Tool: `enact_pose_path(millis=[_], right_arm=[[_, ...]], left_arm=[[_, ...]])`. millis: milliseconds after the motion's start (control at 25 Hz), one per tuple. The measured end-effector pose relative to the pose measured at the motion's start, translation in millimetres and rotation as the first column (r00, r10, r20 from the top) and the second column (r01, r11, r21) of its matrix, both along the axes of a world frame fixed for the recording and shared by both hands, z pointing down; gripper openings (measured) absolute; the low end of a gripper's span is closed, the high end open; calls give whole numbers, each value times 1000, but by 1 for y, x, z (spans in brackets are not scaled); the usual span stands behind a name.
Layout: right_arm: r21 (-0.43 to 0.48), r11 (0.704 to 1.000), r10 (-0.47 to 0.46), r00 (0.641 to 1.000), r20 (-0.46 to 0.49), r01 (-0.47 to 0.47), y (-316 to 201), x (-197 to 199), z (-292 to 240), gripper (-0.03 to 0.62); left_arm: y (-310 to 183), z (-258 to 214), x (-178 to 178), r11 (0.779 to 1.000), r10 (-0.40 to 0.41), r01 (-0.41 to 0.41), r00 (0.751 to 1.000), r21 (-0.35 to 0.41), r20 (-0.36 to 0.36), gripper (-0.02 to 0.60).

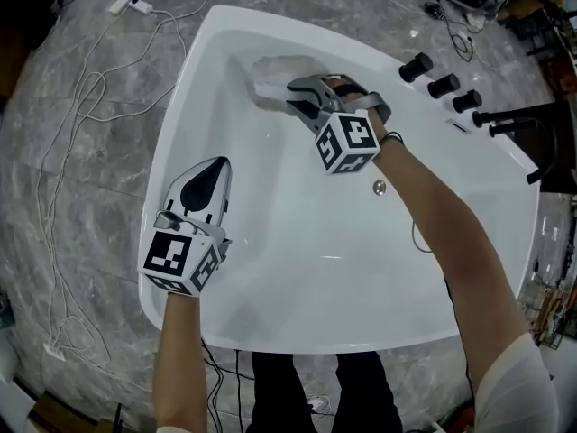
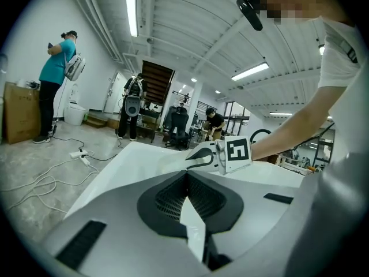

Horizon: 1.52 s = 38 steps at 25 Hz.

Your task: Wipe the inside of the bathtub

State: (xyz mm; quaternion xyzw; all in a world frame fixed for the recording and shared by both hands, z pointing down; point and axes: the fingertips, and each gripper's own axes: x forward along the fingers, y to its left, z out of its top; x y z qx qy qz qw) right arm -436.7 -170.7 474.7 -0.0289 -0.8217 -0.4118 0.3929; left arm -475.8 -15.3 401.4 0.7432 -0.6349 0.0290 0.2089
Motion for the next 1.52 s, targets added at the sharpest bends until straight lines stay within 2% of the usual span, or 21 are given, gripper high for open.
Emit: enact_pose_path(millis=[160,360,800,1000,1280,1400,1520], right_arm=[[96,994,-49,999,-11,50,-18,-24,7,98],[202,966,-145,986,-88,160,-34,-44,17,98],[303,892,-235,918,-321,335,-48,-43,57,94],[308,879,-227,887,-403,365,-58,-26,65,87],[343,853,-214,863,-458,394,-61,-19,66,87],[354,835,-208,836,-508,422,-62,-9,72,87],[351,833,-192,819,-541,427,-64,1,75,87]], left_arm=[[-3,11,-1,1000,8,-8,1000,1,3,12],[-3,14,7,999,45,-45,999,13,26,11],[-26,36,0,999,36,-37,999,16,30,11],[-31,45,-1,1000,25,-25,999,-5,45,11],[-25,46,11,999,36,-35,998,-9,46,11],[-26,47,12,1000,30,-29,998,-11,51,11],[-28,47,13,1000,27,-27,998,-11,49,11]])
